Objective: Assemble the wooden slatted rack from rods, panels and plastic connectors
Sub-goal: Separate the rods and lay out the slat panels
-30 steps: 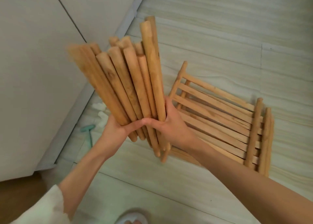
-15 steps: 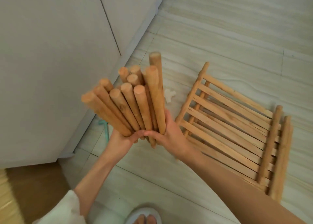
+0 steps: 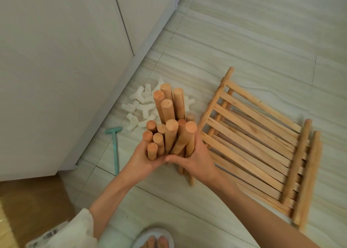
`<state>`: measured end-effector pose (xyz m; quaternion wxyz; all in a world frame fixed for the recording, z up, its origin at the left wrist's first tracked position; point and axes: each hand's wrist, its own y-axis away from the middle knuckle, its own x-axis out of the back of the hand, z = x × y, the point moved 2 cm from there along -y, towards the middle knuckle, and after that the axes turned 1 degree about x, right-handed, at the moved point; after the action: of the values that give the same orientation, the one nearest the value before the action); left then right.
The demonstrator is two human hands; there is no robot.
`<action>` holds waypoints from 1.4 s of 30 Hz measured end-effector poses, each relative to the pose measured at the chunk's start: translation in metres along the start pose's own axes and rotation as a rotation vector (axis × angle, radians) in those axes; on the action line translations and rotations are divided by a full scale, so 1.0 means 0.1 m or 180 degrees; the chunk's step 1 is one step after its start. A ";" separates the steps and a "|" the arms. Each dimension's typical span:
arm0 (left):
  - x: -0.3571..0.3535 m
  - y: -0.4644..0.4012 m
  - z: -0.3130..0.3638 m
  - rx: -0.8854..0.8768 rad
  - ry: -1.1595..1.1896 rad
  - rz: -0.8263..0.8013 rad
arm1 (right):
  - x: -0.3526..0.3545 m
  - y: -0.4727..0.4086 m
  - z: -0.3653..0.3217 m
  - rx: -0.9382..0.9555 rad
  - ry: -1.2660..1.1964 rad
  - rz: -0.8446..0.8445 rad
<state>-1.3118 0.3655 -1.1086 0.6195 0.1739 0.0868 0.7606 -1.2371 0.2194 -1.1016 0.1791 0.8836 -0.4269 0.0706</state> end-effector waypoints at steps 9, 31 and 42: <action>0.11 0.02 0.20 -0.0098 0.0157 -0.0098 | -0.18 -0.02 -0.11 0.0078 -0.0345 0.0169; 0.25 0.00 0.47 -0.0590 0.0221 0.0385 | -0.29 -0.37 -0.47 0.0677 -0.0138 0.0462; 0.06 0.05 0.10 -0.0151 -0.0179 0.0446 | -0.35 -0.31 -0.08 0.0778 -0.0309 0.0185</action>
<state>-1.3134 0.3696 -1.0973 0.5709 0.1861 0.0389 0.7987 -1.2349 0.2656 -1.1119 0.0471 0.8885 -0.4486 0.0844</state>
